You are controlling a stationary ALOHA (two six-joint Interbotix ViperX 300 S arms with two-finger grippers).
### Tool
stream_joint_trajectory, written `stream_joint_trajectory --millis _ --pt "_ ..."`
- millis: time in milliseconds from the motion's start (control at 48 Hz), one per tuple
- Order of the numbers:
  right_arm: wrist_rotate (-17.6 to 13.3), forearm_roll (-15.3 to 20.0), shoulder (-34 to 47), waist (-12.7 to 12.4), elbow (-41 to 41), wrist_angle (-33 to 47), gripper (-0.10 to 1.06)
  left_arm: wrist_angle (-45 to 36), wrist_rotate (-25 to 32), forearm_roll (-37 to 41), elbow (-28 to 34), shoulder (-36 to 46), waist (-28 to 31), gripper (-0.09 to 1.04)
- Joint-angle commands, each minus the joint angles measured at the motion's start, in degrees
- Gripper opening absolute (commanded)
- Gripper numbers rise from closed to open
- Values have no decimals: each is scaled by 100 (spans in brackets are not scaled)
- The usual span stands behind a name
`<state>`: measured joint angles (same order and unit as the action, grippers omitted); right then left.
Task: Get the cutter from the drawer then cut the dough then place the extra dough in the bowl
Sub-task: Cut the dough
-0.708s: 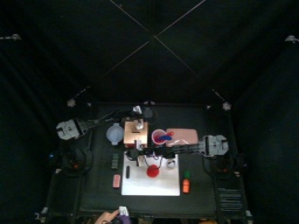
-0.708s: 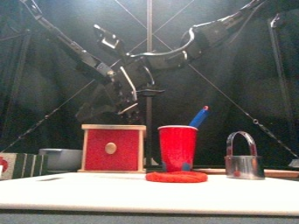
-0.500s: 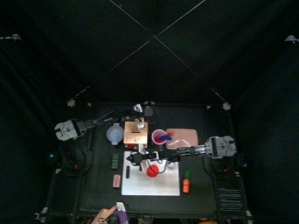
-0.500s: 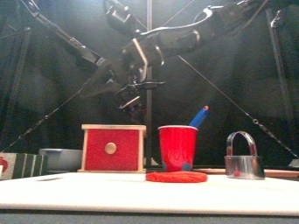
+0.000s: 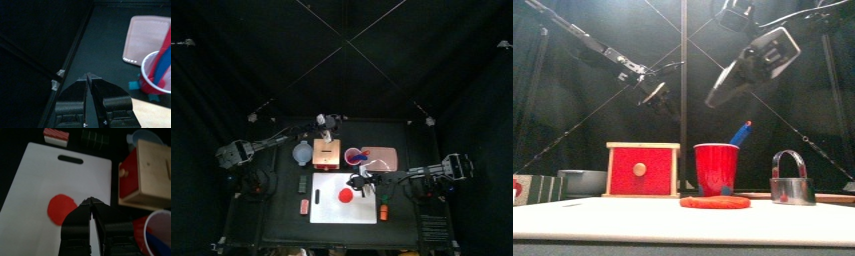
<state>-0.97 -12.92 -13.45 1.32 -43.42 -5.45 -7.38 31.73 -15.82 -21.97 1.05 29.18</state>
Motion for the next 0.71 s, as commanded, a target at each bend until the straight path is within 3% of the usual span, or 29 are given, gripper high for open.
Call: stream_joint_trajectory --millis 21,229,458,583,708 --pt "53 176 -633 9 -272 -431 30 1107 26 -519 -492 343 -536 52" --pt "79 404 -1354 176 -615 -1459 50 3217 35 -1020 -1371 510 -1564 53" --pt "0 677 -1336 343 -817 -1811 80 4922 44 -879 -1986 510 -2602 58" --pt "88 782 -1134 343 -844 -1811 85 5616 -9 -826 -2408 475 -3050 67" --pt "123 756 -932 352 -817 -1802 85 5801 -237 -958 -2716 492 -3393 74"
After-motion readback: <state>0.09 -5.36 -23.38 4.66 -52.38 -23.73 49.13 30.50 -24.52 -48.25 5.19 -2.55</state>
